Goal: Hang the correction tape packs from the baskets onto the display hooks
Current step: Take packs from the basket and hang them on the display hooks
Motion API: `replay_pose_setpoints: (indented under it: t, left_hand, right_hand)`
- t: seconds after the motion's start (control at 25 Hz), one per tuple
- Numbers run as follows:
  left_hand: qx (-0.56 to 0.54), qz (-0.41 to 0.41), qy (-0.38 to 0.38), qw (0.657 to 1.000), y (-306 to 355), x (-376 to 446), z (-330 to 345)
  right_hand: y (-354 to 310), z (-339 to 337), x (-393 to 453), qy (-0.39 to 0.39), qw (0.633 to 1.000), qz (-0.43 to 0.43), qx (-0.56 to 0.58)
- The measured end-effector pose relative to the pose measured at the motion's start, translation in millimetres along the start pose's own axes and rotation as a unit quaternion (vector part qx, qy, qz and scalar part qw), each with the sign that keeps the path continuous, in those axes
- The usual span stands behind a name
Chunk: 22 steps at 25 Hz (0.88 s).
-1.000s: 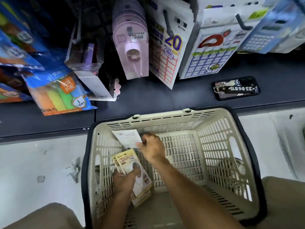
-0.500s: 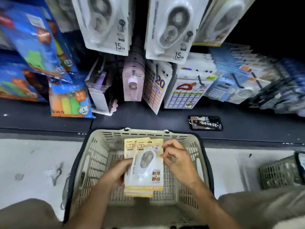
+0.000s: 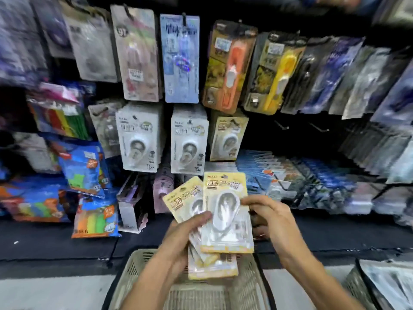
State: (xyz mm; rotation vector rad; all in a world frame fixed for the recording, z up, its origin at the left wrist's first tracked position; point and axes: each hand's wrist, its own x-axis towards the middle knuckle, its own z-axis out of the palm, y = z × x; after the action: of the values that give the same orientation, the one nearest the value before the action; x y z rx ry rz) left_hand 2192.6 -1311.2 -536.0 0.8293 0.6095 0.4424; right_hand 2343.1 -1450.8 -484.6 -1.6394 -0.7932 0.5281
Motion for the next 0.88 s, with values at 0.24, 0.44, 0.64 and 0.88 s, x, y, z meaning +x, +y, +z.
replay_pose_setpoints:
  t: [0.24,0.44,0.64,0.88]
  left_hand:
    - [0.086,0.125,-0.005,0.988,69,18,36]
    - [0.151,0.190,0.053,0.969,112,51,38]
    - [0.167,0.240,0.029,0.956,128,57,35]
    - [0.159,0.260,-0.002,0.952,129,49,42]
  right_hand:
    - [-34,-15,46,-0.046,0.993,-0.002,0.110]
    - [-31,-28,113,0.071,0.996,-0.042,0.038]
    - [-9,-18,102,0.044,0.996,-0.078,0.001]
    - [-13,-8,92,0.140,0.986,-0.093,0.013]
